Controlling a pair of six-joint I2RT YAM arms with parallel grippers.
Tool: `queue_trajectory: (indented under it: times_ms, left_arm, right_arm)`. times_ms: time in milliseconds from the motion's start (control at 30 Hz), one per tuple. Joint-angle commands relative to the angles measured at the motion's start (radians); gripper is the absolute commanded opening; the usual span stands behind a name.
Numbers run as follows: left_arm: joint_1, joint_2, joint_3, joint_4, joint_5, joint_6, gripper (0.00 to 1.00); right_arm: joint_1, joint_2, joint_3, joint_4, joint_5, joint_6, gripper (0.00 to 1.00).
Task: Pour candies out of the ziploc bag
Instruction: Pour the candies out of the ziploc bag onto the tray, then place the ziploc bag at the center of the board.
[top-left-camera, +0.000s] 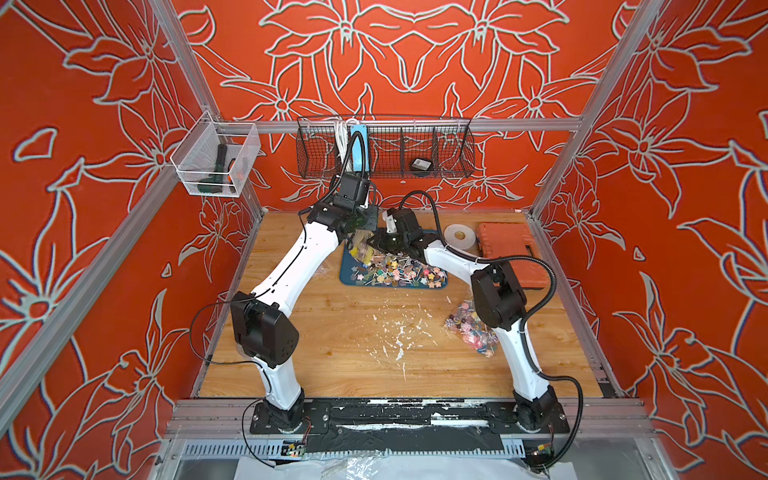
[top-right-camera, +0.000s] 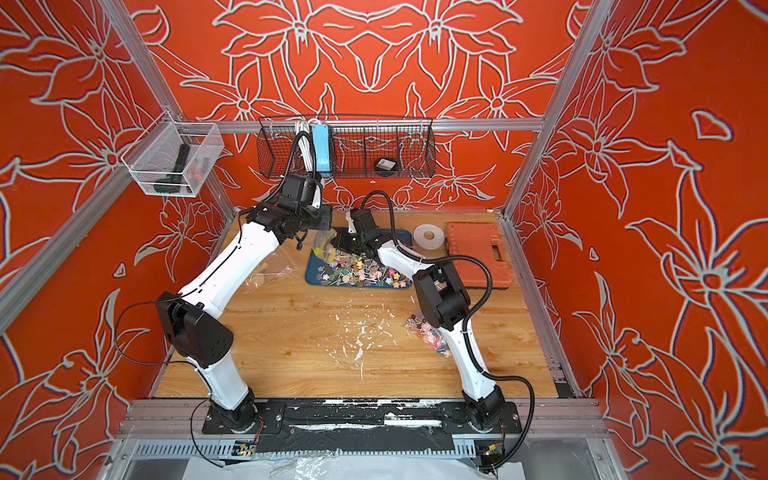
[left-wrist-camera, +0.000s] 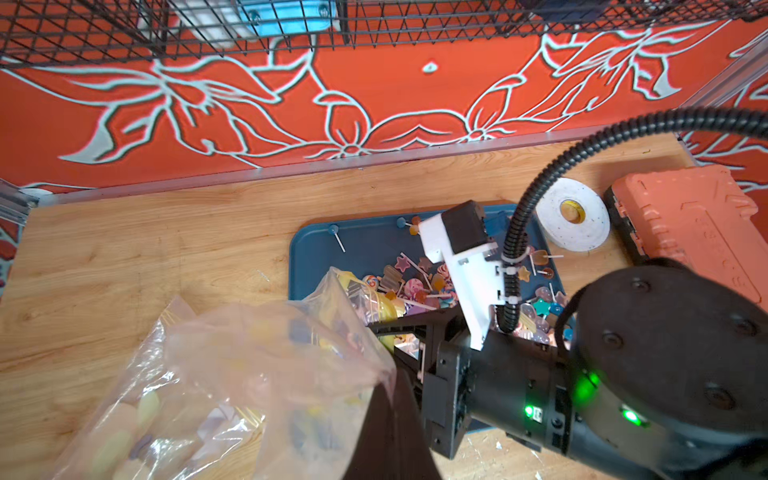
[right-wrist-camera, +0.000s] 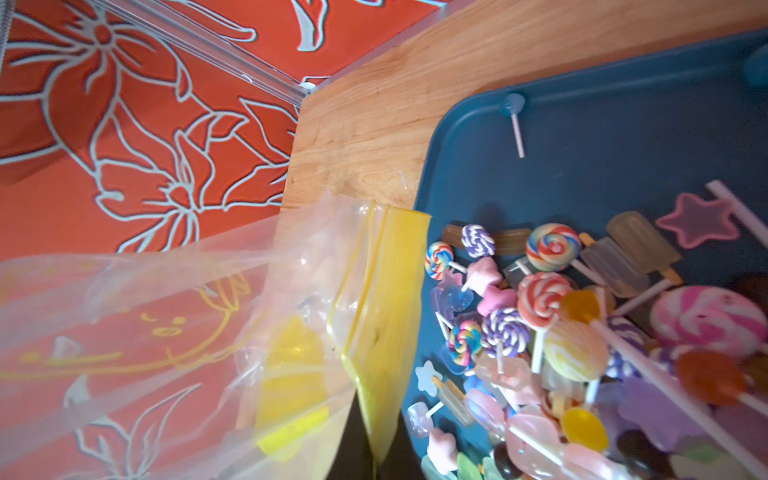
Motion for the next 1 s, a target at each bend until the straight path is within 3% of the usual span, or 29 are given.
queue_trajectory:
  times_ms: [0,167,367,733,967]
  left_arm:
    - [-0.023,-0.103,0.076,0.115,-0.012,0.028,0.0]
    - [-0.031,-0.122,0.077,0.095,-0.036,0.033,0.0]
    - [-0.031,-0.179,0.031,0.018,-0.177,-0.027,0.0]
    - [0.075,-0.403,-0.383,-0.199,-0.269,-0.19,0.0]
    - [0.265,-0.474,-0.602,-0.209,-0.254,-0.185,0.0]
  right_arm:
    - [0.005,0.083,-0.026,-0.127,0.04,0.008,0.0]
    - [0.011,0.081,-0.028,-0.128,0.036,0.005,0.0]
    - [0.033,-0.004,-0.098,-0.13,0.056,-0.044,0.0]
    - [0.115,-0.332,-0.393,-0.155,0.097,-0.191,0.0]
    - [0.252,-0.401,-0.488,-0.109,0.121,-0.156,0.0]
